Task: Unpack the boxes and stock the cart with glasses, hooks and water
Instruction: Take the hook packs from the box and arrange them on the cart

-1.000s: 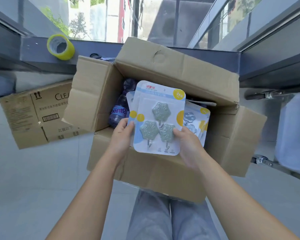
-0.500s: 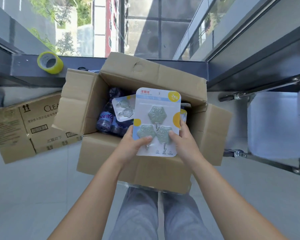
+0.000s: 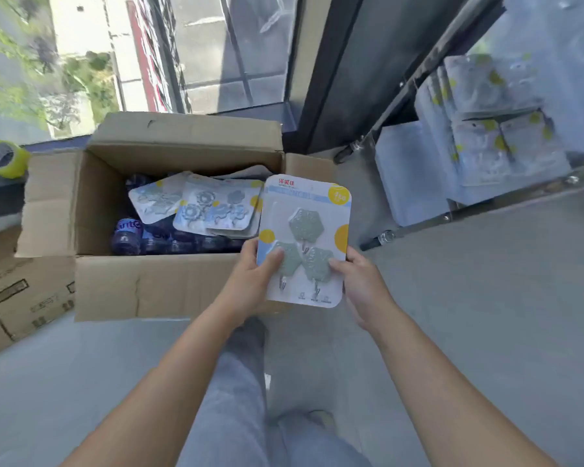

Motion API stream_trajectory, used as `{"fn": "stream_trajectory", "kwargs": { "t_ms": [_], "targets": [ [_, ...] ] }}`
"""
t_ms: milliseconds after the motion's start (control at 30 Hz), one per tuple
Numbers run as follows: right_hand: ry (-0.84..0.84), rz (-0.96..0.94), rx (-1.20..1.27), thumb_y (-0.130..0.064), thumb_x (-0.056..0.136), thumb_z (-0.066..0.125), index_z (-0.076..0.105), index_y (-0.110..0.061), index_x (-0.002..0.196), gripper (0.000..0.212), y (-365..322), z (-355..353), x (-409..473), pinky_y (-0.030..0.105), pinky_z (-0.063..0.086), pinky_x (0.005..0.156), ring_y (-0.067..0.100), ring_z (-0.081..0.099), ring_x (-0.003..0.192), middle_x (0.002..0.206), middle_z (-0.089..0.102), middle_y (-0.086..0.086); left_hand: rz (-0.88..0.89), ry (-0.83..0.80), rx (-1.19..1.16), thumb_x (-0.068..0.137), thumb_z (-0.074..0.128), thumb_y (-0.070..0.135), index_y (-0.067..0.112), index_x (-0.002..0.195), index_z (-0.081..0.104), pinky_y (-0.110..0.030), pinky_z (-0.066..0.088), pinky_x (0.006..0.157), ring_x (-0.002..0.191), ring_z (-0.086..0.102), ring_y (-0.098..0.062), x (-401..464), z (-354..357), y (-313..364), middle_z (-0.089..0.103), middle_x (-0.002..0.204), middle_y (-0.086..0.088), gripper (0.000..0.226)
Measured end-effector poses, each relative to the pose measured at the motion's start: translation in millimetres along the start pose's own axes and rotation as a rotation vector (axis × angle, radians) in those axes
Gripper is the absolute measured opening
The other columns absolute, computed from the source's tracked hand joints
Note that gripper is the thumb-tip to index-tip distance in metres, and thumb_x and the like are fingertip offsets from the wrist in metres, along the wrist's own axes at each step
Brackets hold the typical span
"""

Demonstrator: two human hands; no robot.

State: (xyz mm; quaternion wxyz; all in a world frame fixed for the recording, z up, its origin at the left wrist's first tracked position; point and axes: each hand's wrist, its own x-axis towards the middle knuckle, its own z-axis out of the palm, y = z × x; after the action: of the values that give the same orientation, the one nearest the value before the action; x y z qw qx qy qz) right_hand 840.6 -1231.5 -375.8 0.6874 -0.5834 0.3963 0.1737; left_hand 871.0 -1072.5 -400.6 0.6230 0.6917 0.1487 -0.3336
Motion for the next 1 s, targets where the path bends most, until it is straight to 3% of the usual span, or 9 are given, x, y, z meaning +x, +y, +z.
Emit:
{"fn": "stream_trajectory", "kwargs": {
  "t_ms": [67,200,367,467,533,633,800,900,1000],
  "targets": [
    [0.039,0.004,0.077,0.007,0.093,0.042,0.058,0.003,0.116,0.029,16.7,-45.9,-29.6,0.037,0.053,0.082,0.028,0.064,0.094,0.110,0.065,0.016,0.042,0.005,0.039,0.096,0.051,0.029,0.020,0.125,0.042,-0.021,0.046,0.078,0.095,0.058,-0.007,-28.2,47.1,-8.3,0.057,0.111,0.005,0.032],
    [0.149,-0.027,0.150,0.006,0.091,0.043,0.061,-0.001,0.106,0.024,42.4,-142.2,-88.8,0.030,0.054,0.073,0.023,0.065,0.084,0.100,0.066,0.013,0.080,-0.055,0.045,0.095,0.054,0.025,0.019,0.127,0.045,-0.026,0.048,0.089,0.102,0.059,-0.008,-84.6,144.6,-21.8,0.059,0.116,0.006,0.034],
    [0.406,-0.073,0.196,-0.002,0.090,0.052,0.053,-0.014,0.101,0.016,52.5,-246.0,-120.2,0.043,0.048,0.091,0.027,0.062,0.099,0.110,0.063,0.014,0.119,-0.146,0.062,0.096,0.052,0.024,0.024,0.115,0.048,-0.026,0.045,0.088,0.095,0.057,-0.006,-120.8,248.5,-20.3,0.058,0.103,0.013,0.020],
    [0.487,-0.092,0.188,-0.003,0.090,0.051,0.055,-0.019,0.088,0.016,51.2,-297.3,-118.0,0.042,0.048,0.090,0.027,0.060,0.098,0.105,0.064,0.012,0.118,-0.186,0.085,0.097,0.048,0.025,0.022,0.112,0.050,-0.025,0.044,0.084,0.092,0.055,-0.008,-118.3,299.1,-14.7,0.058,0.101,0.008,0.015],
    [0.524,-0.117,0.180,-0.004,0.089,0.051,0.058,-0.020,0.084,0.018,47.8,-327.0,-111.5,0.040,0.047,0.088,0.024,0.059,0.094,0.100,0.064,0.011,0.118,-0.198,0.107,0.098,0.045,0.024,0.028,0.099,0.051,-0.020,0.041,0.079,0.088,0.052,-0.008,-109.8,330.8,-10.3,0.056,0.098,0.006,0.007],
    [0.554,-0.149,0.168,-0.005,0.088,0.051,0.061,-0.020,0.086,0.018,37.2,-369.9,-97.0,0.035,0.045,0.084,0.020,0.057,0.090,0.098,0.065,0.008,0.113,-0.182,0.118,0.099,0.044,0.023,0.032,0.089,0.048,-0.018,0.039,0.076,0.083,0.050,-0.006,-90.4,378.0,-3.1,0.053,0.091,0.010,0.014],
    [0.557,-0.175,0.184,-0.003,0.090,0.051,0.065,-0.022,0.084,0.025,12.3,-446.2,-76.5,0.024,0.046,0.073,0.014,0.059,0.083,0.092,0.066,0.002,0.084,-0.141,0.144,0.098,0.045,0.025,0.017,0.105,0.052,-0.027,0.038,0.075,0.084,0.047,-0.015,-62.1,461.3,8.6,0.052,0.090,0.003,0.013],
    [0.527,-0.191,0.154,0.002,0.090,0.044,0.064,-0.026,0.082,0.036,-0.3,-490.2,-66.0,0.019,0.047,0.068,0.010,0.059,0.078,0.083,0.066,-0.006,0.084,-0.131,0.154,0.098,0.044,0.026,0.016,0.111,0.053,-0.024,0.039,0.074,0.082,0.049,-0.010,-54.3,507.8,18.8,0.053,0.091,0.005,0.019],
    [0.463,-0.195,0.130,0.006,0.090,0.040,0.064,-0.025,0.087,0.040,-11.9,-532.5,-52.3,0.016,0.048,0.065,0.005,0.060,0.074,0.081,0.065,-0.011,0.072,-0.082,0.165,0.098,0.043,0.024,0.016,0.104,0.052,-0.018,0.034,0.062,0.070,0.045,-0.002,-46.2,550.5,26.5,0.047,0.079,0.011,0.013]
  ]
}}
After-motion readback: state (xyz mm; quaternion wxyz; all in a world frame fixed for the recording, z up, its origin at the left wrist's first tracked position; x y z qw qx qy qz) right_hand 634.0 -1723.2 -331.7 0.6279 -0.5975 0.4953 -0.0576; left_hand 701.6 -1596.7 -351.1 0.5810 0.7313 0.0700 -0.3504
